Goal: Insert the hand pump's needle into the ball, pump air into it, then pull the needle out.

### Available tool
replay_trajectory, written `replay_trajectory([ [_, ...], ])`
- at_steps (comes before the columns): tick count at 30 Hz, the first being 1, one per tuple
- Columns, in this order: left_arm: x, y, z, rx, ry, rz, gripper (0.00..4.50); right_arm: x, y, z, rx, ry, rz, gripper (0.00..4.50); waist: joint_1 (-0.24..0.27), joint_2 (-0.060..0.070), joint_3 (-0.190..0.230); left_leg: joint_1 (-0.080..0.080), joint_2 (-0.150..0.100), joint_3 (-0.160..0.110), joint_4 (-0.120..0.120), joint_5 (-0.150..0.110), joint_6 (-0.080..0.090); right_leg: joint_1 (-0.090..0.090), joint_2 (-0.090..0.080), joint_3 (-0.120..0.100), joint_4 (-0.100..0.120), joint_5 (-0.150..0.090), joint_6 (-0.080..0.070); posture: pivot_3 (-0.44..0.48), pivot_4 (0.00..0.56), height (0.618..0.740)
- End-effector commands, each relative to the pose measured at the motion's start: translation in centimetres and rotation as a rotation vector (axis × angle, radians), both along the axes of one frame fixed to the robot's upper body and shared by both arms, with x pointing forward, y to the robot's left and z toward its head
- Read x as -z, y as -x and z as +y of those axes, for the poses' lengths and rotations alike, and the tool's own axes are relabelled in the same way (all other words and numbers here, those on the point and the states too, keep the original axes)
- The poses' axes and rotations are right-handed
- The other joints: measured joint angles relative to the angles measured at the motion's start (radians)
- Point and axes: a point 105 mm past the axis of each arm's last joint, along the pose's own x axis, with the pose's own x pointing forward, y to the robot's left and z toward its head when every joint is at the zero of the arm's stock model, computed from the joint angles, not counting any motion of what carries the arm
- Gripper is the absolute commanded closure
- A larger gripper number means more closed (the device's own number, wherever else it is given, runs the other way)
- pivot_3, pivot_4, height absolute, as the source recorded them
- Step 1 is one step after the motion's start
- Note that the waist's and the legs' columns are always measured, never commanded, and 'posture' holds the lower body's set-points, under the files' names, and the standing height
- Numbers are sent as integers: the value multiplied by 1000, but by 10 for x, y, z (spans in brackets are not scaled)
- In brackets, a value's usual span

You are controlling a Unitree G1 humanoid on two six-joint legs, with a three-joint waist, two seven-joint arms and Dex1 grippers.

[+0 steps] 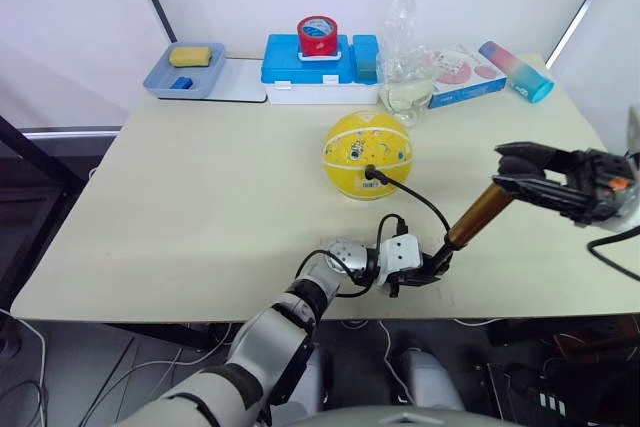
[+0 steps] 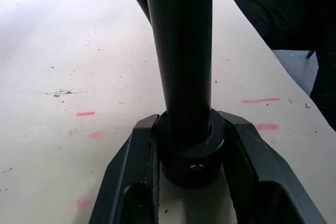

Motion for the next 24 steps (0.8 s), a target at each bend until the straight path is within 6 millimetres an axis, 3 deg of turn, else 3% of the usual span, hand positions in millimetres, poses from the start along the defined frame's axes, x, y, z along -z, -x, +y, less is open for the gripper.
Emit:
replay_trajectory([
  [1, 25, 6, 18, -20, -94, 58, 3342, -18, 1, -2, 23, -31, -54, 2449, 0, 0, 0, 0, 0, 0, 0, 0, 0, 0, 0, 0, 0, 0, 0, 0, 150, 739],
  [11, 24, 7, 14, -16, -88, 56, 3342, 98, -10, 2, 64, 194, 132, 2449, 0, -2, -2, 1, 0, 0, 0, 0, 0, 1, 2, 0, 0, 0, 0, 0, 150, 739],
  [15, 24, 7, 14, -14, -92, 55, 3342, 125, -16, 5, 91, 213, 120, 2449, 1, -3, -2, 4, 0, 0, 0, 0, 0, 2, 3, 0, 1, 0, 1, 0, 150, 739],
  [18, 23, 6, 15, -15, -91, 53, 3342, 117, -18, 5, 92, 192, 75, 2449, 0, -3, -3, 4, 0, 0, 0, 0, 0, 3, 4, 0, 1, 0, 1, 0, 150, 739],
  [24, 24, 7, 16, -10, -97, 53, 3342, 46, -9, -2, 26, 73, -2, 2449, 2, 0, -1, 4, 0, 0, 0, 0, 0, 2, 3, 0, 1, 0, 0, 0, 150, 739],
])
